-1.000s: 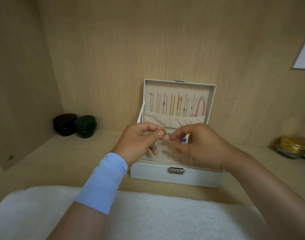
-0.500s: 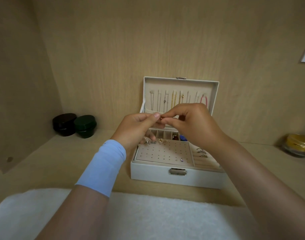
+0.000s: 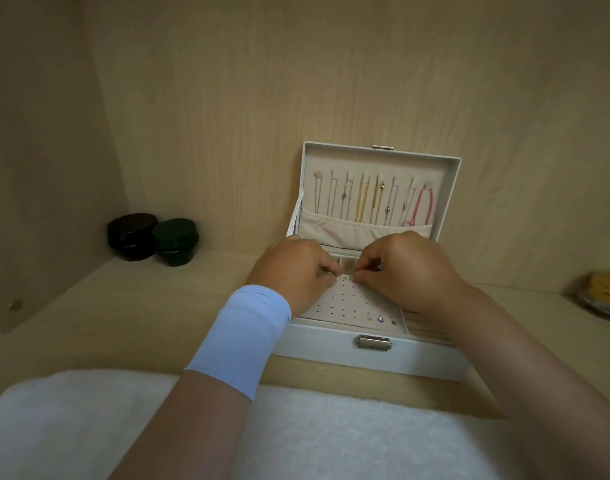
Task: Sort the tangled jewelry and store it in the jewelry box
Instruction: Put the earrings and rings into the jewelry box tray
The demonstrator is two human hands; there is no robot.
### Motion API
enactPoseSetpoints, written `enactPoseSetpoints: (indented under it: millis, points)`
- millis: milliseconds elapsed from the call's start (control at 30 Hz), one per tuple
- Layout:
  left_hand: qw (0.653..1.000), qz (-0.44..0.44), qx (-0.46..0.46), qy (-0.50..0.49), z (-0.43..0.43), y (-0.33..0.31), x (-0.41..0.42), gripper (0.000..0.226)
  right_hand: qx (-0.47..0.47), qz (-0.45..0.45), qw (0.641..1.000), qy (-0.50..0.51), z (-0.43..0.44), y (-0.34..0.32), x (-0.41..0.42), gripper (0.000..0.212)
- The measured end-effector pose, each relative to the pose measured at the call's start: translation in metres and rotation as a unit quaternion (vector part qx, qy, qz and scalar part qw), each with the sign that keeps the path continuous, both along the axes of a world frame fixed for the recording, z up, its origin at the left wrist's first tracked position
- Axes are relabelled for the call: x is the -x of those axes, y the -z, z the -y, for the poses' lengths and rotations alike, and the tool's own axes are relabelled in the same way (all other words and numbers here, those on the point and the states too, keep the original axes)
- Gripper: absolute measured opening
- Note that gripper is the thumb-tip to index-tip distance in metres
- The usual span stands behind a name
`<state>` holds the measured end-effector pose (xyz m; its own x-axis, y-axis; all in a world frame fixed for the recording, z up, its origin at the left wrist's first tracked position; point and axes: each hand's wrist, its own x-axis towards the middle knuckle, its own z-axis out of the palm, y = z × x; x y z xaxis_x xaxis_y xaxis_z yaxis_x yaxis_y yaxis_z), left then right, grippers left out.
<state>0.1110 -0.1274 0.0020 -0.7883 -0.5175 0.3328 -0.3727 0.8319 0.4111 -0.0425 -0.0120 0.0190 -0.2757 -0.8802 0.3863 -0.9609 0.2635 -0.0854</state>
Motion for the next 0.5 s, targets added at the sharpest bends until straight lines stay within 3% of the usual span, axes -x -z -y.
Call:
enactPoseSetpoints:
  millis: [300, 500]
  points:
    - [0.999, -0.011, 0.038, -0.014, -0.0013, 0.0017, 0.0029, 0.017, 0.013, 0.003, 1.0, -0.004, 0.001, 0.0018, -0.0012, 0.005]
    - [0.999, -0.028, 0.009, -0.026, -0.0004, 0.0017, 0.0028, 0.015, 0.009, 0.004, 1.0, -0.013, 0.0055, 0.0035, -0.0065, 0.005]
